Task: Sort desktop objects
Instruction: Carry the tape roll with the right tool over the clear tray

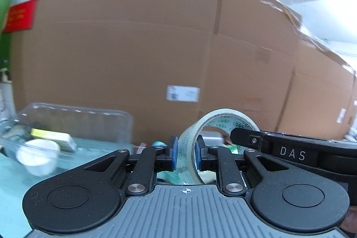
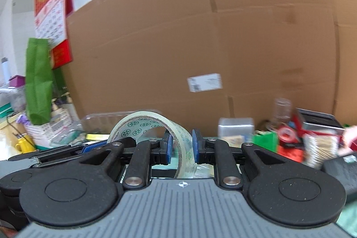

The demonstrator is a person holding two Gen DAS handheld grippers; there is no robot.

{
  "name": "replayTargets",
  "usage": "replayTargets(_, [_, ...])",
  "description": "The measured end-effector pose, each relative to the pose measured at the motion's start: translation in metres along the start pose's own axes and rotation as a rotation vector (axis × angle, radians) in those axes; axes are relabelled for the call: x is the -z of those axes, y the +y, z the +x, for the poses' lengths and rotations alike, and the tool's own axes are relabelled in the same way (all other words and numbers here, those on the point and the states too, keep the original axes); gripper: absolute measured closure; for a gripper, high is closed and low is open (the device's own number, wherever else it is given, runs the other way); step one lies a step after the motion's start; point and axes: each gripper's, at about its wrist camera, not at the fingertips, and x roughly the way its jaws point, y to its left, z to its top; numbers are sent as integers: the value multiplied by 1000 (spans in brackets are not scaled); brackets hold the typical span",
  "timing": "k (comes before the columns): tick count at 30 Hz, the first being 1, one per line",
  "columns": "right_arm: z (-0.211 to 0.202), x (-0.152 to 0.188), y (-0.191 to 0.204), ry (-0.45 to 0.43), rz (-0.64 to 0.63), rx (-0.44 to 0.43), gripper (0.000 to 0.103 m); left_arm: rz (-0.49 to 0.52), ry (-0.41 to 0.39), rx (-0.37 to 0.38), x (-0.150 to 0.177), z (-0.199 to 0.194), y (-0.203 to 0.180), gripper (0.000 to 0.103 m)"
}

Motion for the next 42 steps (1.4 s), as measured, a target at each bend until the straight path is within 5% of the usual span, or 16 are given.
replayTargets(13, [78, -29, 80, 19, -57, -123, 82, -9, -48, -167, -44, 8, 92, 88])
replayTargets(24, [124, -57, 111, 4, -65, -135, 80, 48, -64, -223, -80, 37, 124, 88])
replayTargets(42, [251, -20, 78, 310, 72, -65, 80, 7, 285, -204, -53, 167, 179, 86])
